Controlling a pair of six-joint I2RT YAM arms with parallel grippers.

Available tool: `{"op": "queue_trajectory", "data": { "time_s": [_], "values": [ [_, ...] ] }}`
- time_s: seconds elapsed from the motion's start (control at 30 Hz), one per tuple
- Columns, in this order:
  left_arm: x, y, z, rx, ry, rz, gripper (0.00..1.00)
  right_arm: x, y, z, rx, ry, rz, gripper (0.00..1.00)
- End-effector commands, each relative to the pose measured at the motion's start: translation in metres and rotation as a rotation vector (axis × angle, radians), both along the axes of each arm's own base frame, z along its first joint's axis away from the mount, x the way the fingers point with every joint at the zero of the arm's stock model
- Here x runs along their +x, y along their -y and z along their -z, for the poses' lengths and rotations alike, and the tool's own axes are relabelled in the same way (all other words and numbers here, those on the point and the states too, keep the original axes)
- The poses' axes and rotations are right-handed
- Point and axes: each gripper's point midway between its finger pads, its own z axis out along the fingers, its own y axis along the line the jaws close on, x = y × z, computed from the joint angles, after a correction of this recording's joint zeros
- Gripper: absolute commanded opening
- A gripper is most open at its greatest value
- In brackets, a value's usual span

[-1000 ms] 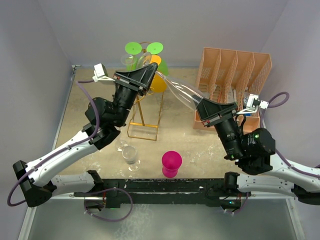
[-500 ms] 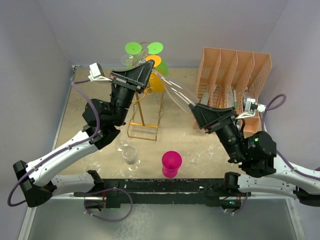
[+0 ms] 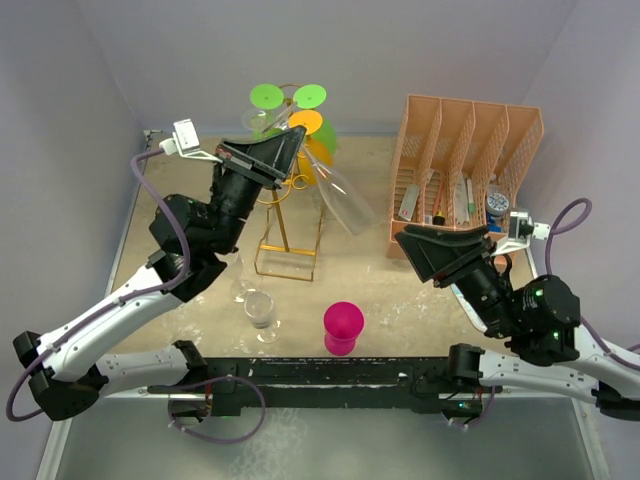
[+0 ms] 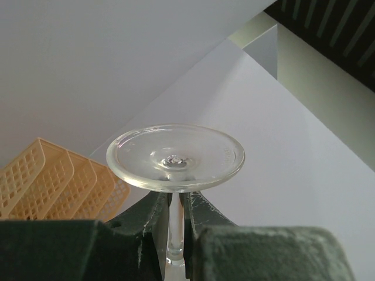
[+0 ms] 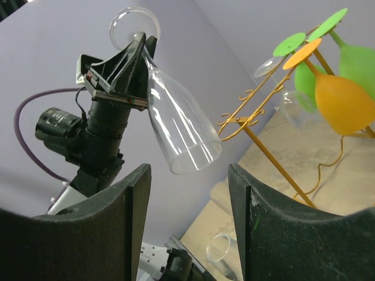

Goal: Place the wine glass upside down on the wine glass rack

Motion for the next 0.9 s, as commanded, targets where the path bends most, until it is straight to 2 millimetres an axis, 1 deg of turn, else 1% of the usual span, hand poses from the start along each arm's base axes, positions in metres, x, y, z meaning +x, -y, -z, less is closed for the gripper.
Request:
{"op": "queue_trajectory", "data": {
  "time_s": [0.0, 0.07, 0.1, 0.2, 0.3, 0.4, 0.5, 0.57, 0.7, 0.87],
  "values": [
    [-0.026, 0.000, -0.022, 0.124, 0.132, 0.053, 0.00, -0.015, 0.002, -0.036, 0.007, 0.118, -0.064, 0.59],
    [-0.031, 0.010, -0.018, 0.189, 0.153, 0.095, 0.00, -0.016, -0.006, -0.047, -0.018, 0.147, -0.074, 0.60],
    [-0.033, 0.017, -0.012, 0.227, 0.158, 0.120, 0.00, -0.014, -0.011, -0.049, -0.042, 0.151, -0.069, 0.61],
    [-0.041, 0.033, -0.004, 0.308, 0.189, 0.194, 0.00, -0.010, -0.027, -0.061, -0.096, 0.173, -0.069, 0.62],
    [-0.053, 0.047, 0.003, 0.369, 0.238, 0.275, 0.00, -0.009, -0.047, -0.062, -0.149, 0.191, -0.094, 0.62],
    [-0.064, 0.056, 0.008, 0.407, 0.289, 0.340, 0.00, -0.010, -0.065, -0.052, -0.208, 0.201, -0.127, 0.63],
    [-0.075, 0.063, 0.011, 0.434, 0.344, 0.403, 0.00, -0.012, -0.076, -0.045, -0.236, 0.206, -0.159, 0.63],
    [-0.085, 0.067, 0.012, 0.440, 0.384, 0.451, 0.00, -0.013, -0.079, -0.042, -0.241, 0.205, -0.169, 0.63],
    [-0.099, 0.071, 0.013, 0.431, 0.442, 0.517, 0.00, -0.008, -0.085, -0.037, -0.247, 0.172, -0.159, 0.60],
    [-0.106, 0.069, 0.016, 0.442, 0.468, 0.535, 0.00, -0.002, -0.088, -0.033, -0.239, 0.130, -0.138, 0.54]
  ]
}}
